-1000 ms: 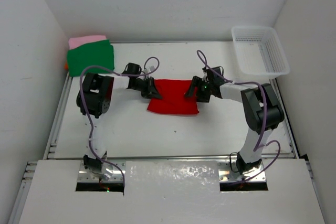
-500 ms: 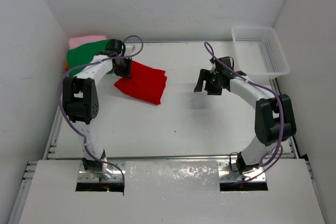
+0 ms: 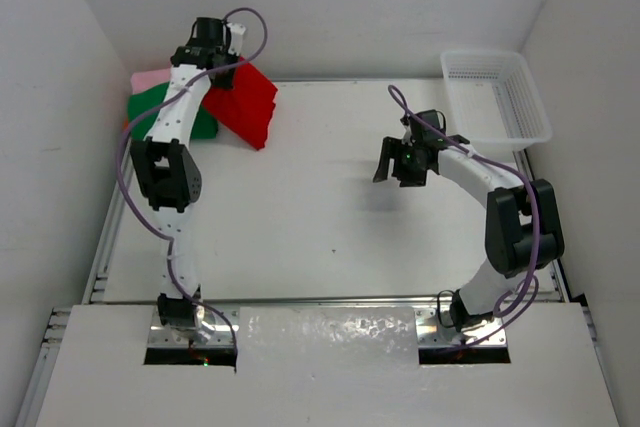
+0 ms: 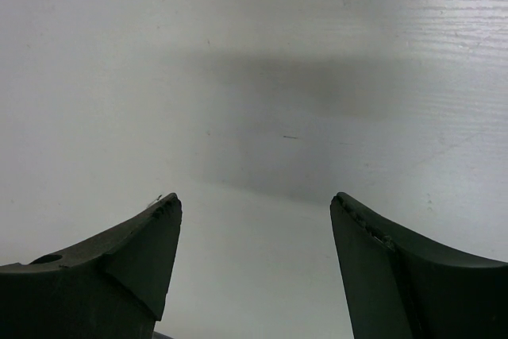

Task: Fold and stack the t-shirts
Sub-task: Put the neatly folded tshirt into the corner of the board with the left arm

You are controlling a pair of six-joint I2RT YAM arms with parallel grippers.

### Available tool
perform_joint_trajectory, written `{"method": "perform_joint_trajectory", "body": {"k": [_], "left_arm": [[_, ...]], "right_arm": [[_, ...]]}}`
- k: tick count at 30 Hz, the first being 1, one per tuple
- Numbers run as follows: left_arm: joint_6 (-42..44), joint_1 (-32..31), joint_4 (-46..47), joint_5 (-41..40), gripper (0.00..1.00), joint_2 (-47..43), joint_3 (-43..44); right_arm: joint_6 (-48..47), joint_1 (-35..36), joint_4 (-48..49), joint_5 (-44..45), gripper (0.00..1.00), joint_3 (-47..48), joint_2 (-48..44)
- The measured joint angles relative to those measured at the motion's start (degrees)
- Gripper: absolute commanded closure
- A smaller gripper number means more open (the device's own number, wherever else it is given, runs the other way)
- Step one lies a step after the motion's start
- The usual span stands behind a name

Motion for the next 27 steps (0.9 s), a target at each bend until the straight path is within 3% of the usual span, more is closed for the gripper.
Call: {"method": "perform_joint_trajectory", "body": {"k": [6, 18, 25, 27], "left_arm": [[2.60, 3.69, -1.40, 4.20, 1.00, 1.42, 6.67], [4.61, 24.63, 2.84, 24.55, 1.00, 1.40, 6.49], [6.86, 30.69, 10.69, 33.59, 1.00, 3.21, -4.59], [7.26, 31.04, 11.93, 34.60, 0.77, 6.69, -4.63]], "right_arm": [[-0.94, 0.00, -2.45, 1.68, 0.28, 0.00, -0.59], [-0.96, 0.20, -4.81, 3.15, 0.29, 0.00, -2.43], [-1.01, 0.46, -6.86, 3.28, 0.29, 2.27, -2.27], [-1.03, 0.48, -7.34, 3.26, 0.29, 3.96, -2.03]]}}
